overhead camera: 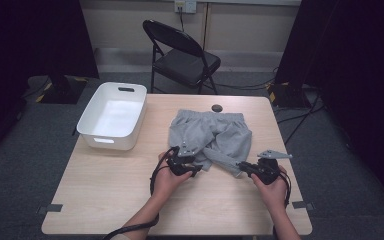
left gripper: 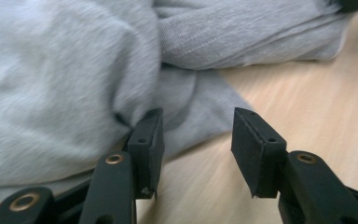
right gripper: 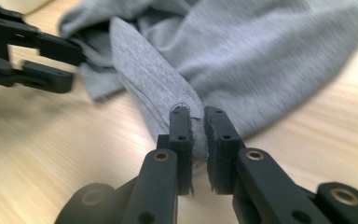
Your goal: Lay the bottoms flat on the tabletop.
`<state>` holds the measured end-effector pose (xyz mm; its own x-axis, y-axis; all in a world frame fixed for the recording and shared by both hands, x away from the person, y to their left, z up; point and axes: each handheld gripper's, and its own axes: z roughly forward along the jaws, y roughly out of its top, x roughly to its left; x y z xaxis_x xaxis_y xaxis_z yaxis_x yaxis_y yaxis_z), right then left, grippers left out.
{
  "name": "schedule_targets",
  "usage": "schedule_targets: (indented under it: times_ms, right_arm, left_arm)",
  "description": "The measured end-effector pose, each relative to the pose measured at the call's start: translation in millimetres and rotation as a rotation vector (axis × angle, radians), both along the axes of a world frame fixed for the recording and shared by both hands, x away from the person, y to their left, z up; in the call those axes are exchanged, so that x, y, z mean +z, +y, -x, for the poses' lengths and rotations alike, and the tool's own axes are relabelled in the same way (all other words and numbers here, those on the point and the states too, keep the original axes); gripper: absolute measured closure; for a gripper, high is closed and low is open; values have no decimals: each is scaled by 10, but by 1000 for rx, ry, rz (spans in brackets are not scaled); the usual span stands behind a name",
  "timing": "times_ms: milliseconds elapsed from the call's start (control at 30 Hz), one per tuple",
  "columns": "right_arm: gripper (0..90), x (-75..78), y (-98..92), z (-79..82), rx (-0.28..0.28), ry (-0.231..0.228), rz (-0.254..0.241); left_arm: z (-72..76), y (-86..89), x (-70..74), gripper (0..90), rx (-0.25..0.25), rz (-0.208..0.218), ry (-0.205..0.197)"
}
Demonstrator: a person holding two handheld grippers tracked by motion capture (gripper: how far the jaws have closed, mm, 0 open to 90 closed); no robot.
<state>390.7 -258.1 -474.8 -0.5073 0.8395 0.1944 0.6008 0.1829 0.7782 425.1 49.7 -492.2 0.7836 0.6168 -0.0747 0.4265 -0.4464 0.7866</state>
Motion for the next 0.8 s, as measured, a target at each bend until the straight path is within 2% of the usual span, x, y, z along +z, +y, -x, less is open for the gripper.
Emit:
schedule_targets:
  times_ms: [33, 167, 200, 300, 367, 400, 467, 533, 567, 700, 733, 800]
  right_arm:
    - [822, -38, -49, 11, -14, 11, -10]
    - [821, -80, -107, 48, -28, 20, 7]
    - [821, -106, -136, 80, -32, 26, 48]
    - [819, -124, -166, 99, -28, 38, 39]
    - [810, -105, -170, 112, -23, 27, 34]
    - [790, -51, -136, 120, -14, 0, 9]
    - [740, 17, -65, 116, 6, -33, 2]
    - [718, 50, -22, 109, 12, -43, 5]
    - [678, 98, 73, 76, 33, -55, -2]
    - [597, 124, 238, -2, 69, -51, -5]
    - [572, 116, 349, -56, 85, -49, 9]
    - [533, 88, 433, -114, 94, -47, 25]
  left_arm:
    - [-2, -13, -1, 517, 0, 4, 1]
    - [-15, -15, -6, 495, 3, 1, -2]
    - [-18, -9, -9, 489, 3, 1, -9]
    - [-14, -12, -9, 482, 3, 9, -13]
    - [-10, -25, -5, 471, -5, 10, -18]
    - [-11, -47, -16, 458, -12, 8, -15]
    - [-15, -58, -29, 460, -12, 6, -8]
    - [-16, -64, -37, 460, -13, 5, -4]
    - [-18, -71, -47, 455, -12, 4, -5]
    - [-19, -80, -70, 440, -12, 4, 6]
    - [-24, -89, -81, 425, -13, 0, 17]
    - [-31, -94, -80, 412, -23, -7, 20]
